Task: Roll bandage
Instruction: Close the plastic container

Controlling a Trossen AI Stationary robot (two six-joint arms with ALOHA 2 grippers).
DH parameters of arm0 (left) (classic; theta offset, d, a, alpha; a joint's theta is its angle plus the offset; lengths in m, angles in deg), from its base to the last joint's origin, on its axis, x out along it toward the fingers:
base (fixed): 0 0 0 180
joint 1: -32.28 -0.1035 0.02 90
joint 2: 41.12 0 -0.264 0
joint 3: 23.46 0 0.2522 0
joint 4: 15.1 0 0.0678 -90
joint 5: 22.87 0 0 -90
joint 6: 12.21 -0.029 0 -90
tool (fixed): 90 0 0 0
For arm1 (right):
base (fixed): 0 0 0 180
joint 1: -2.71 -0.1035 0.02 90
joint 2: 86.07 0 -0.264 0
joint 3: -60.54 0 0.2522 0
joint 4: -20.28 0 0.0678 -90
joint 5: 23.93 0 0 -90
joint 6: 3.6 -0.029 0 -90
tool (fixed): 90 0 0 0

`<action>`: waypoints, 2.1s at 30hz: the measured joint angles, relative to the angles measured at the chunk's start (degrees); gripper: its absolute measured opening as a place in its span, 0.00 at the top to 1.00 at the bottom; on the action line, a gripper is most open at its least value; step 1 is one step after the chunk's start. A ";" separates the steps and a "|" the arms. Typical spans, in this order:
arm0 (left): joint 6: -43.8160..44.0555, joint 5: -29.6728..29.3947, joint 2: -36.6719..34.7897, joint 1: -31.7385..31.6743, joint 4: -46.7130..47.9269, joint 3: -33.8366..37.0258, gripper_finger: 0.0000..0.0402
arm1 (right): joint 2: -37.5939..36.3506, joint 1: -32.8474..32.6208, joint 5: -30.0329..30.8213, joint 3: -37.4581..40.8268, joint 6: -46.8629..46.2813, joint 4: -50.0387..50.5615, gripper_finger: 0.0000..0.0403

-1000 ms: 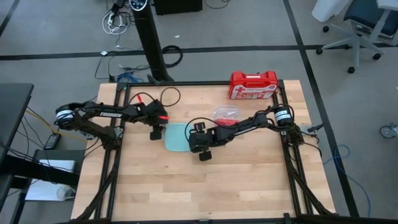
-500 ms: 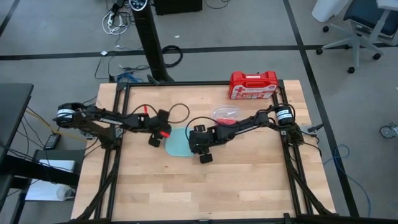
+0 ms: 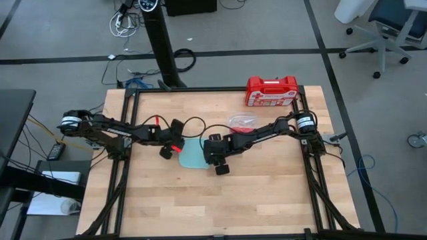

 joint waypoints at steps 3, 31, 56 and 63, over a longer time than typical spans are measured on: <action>0.24 0.11 -0.02 0.54 -0.51 0.00 0.65 | -0.79 0.00 0.44 0.00 -0.02 1.37 0.63; -4.98 -14.20 -0.24 13.50 -10.33 -0.15 0.81 | -2.64 0.02 -2.69 0.16 1.04 5.98 0.63; -6.01 -18.36 -0.22 17.72 -12.78 -1.99 0.81 | -7.40 1.64 -3.28 0.07 -2.30 5.59 0.63; -6.25 -17.72 -0.19 17.66 -7.98 -1.88 0.81 | -10.66 -2.95 -1.34 0.01 -9.01 13.90 0.63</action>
